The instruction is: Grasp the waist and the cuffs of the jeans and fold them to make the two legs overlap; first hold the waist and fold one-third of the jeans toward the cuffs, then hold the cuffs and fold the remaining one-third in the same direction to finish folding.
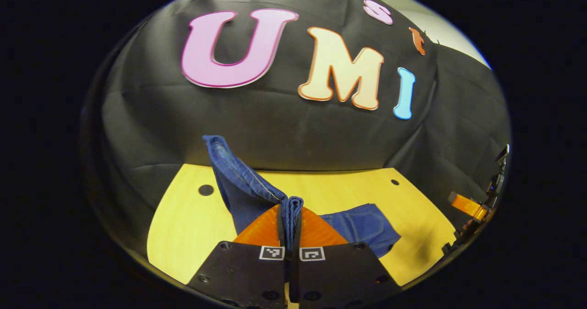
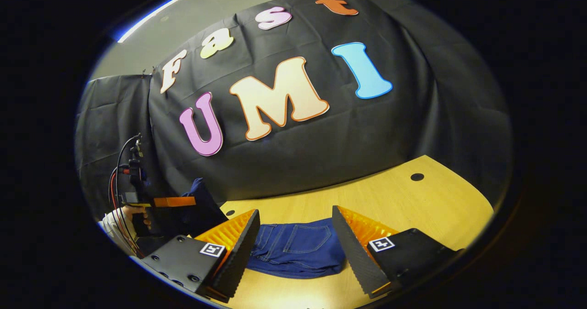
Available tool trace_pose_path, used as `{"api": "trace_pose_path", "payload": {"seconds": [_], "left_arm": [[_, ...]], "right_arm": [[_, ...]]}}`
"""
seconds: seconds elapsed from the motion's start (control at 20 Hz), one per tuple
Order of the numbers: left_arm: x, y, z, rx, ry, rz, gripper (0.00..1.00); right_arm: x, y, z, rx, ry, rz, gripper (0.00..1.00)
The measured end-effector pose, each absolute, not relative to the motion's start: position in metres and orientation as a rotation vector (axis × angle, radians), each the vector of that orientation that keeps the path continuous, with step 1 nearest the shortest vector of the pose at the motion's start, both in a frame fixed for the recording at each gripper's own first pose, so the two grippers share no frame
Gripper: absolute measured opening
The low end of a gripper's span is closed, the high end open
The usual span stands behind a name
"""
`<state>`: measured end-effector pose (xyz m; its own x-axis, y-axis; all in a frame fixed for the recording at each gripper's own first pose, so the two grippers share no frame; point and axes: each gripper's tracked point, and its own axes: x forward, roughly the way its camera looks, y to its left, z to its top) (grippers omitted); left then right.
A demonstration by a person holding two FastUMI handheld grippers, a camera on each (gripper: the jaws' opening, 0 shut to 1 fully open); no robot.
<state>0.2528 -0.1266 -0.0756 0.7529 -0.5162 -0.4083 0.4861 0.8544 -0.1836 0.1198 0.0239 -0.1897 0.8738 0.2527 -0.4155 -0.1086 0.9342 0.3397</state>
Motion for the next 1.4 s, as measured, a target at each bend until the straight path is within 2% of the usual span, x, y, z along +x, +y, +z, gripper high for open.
{"api": "trace_pose_path", "payload": {"seconds": [0.4, 0.65, 0.85, 0.9, 1.0, 1.05, 1.2, 1.25, 1.4], "left_arm": [[0.241, -0.266, -0.099, -0.063, 0.478, -0.689, 0.0], [0.215, -0.323, -0.164, 0.029, 0.554, -0.721, 0.0], [0.185, -0.34, -0.241, 0.11, 0.665, -0.716, 0.02], [0.181, -0.339, -0.259, 0.123, 0.693, -0.705, 0.0], [0.172, -0.342, -0.277, 0.116, 0.709, -0.707, 0.02], [0.173, -0.347, -0.278, 0.098, 0.69, -0.709, 0.1], [0.161, -0.345, -0.221, 0.071, 0.525, -0.727, 1.0], [0.16, -0.34, -0.196, 0.079, 0.456, -0.722, 0.94], [0.133, -0.308, -0.118, 0.063, 0.293, -0.692, 0.95]], "right_arm": [[0.121, -0.053, -0.197, 0.312, 0.482, 0.14, 0.98], [0.118, -0.087, -0.213, 0.312, 0.512, 0.109, 0.97], [0.115, -0.094, -0.228, 0.302, 0.544, 0.112, 0.97], [0.114, -0.092, -0.228, 0.299, 0.548, 0.117, 0.97], [0.114, -0.087, -0.226, 0.299, 0.549, 0.132, 0.97], [0.114, -0.083, -0.223, 0.297, 0.544, 0.139, 0.97], [0.111, -0.069, -0.2, 0.257, 0.491, 0.144, 0.97], [0.11, -0.062, -0.188, 0.236, 0.465, 0.148, 0.98], [0.103, -0.04, -0.143, 0.159, 0.334, 0.13, 0.98]]}}
